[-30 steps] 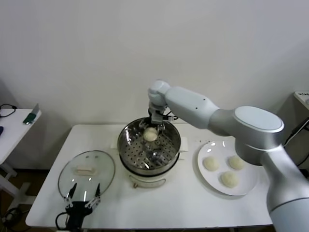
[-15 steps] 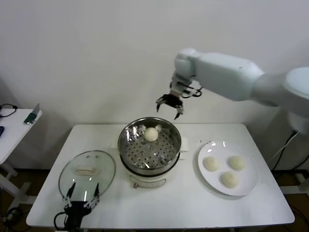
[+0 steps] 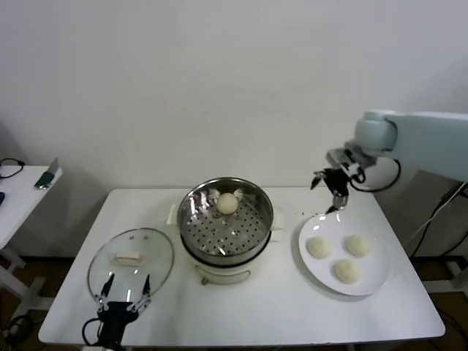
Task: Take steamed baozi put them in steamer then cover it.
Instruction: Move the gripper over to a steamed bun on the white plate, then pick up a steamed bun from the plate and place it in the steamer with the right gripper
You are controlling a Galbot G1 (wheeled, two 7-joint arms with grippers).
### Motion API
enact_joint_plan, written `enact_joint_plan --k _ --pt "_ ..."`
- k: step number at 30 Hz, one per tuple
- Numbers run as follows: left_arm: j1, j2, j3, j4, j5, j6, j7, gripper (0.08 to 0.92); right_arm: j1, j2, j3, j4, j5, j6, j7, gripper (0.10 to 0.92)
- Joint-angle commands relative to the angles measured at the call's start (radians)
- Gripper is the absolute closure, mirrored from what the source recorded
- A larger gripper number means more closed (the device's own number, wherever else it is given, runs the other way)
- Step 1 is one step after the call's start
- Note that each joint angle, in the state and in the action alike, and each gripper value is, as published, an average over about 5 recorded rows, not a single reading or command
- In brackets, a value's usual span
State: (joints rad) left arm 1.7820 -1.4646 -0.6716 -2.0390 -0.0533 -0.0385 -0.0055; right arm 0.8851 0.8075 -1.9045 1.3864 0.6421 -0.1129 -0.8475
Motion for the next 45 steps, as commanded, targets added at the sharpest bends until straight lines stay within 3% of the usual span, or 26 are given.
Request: enact_joint_plan --k 1,16,30,33,41,45 --pt "-0.002 -0.001 -0.005 0.001 -0.003 0.002 0.0 0.177 -0.206 -0.119 0.057 0.038 -0.018 -0.191 0.112 0.203" --pt "0.011 -0.011 -0.006 0.003 0.001 0.002 0.0 0.177 -0.479 0.036 0.298 -0.246 -0.089 -0.169 0.084 0.203" --pt "0.019 -0.015 -0.008 0.0 0.0 0.001 -0.003 0.177 -0.517 0.066 0.314 -0.263 -0.114 -0.171 0.081 0.207" --pt "0.019 -0.016 -0.006 0.001 0.0 0.0 -0.003 0.177 -0.515 0.062 0.314 -0.256 -0.118 -0.173 0.08 0.231" --pt "0.018 -0.017 -0.007 -0.005 -0.002 0.002 -0.004 0.177 -0.474 0.063 0.302 -0.252 -0.121 -0.165 0.056 0.397" --pt "0.018 -0.017 -0.007 -0.005 -0.003 0.001 -0.005 0.177 -0.38 0.058 0.266 -0.234 -0.097 -0.15 0.026 0.413"
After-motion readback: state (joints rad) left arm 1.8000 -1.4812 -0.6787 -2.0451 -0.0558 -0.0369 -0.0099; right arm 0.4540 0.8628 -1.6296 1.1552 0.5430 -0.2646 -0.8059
